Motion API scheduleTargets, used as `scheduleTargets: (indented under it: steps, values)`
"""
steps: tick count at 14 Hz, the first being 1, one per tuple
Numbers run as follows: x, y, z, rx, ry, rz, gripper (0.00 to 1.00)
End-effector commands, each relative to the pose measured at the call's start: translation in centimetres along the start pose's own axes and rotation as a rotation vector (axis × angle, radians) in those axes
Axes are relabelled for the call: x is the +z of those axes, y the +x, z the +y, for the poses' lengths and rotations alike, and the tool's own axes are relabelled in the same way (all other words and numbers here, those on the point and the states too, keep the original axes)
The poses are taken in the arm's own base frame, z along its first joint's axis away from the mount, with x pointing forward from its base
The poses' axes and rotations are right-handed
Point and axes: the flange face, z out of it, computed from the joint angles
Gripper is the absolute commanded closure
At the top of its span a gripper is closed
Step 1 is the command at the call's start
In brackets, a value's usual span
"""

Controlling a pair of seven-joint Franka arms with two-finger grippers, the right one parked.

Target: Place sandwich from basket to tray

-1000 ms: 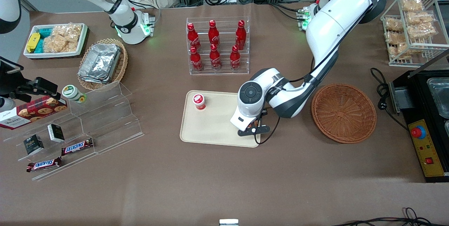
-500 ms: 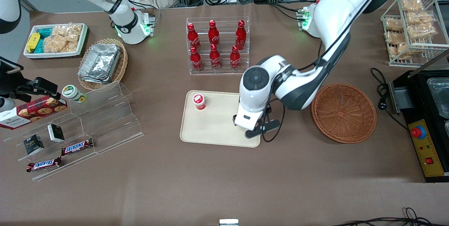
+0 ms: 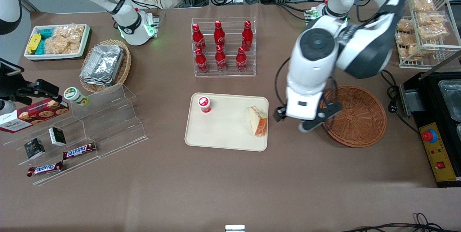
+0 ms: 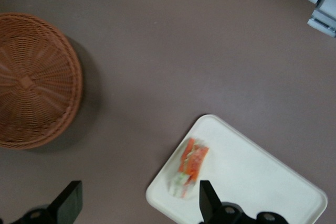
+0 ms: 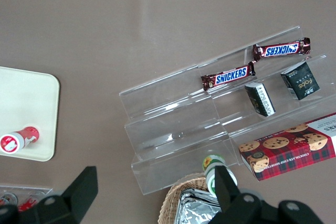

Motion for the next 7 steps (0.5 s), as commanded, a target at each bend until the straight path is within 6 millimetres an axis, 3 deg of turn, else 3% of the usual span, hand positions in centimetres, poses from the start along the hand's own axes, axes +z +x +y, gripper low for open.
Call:
scheduleTargets:
  steps: [1,4,7]
  values:
    - [-1.7,2.4,-5.9,0.059,0.015,-0.024,0.00]
    - [-3.2,6.2,-12.4,0.165,-0.018,-0.068,0.00]
    - [-5.1,8.0,-17.3,0.328,-0.017,-0.110,0.00]
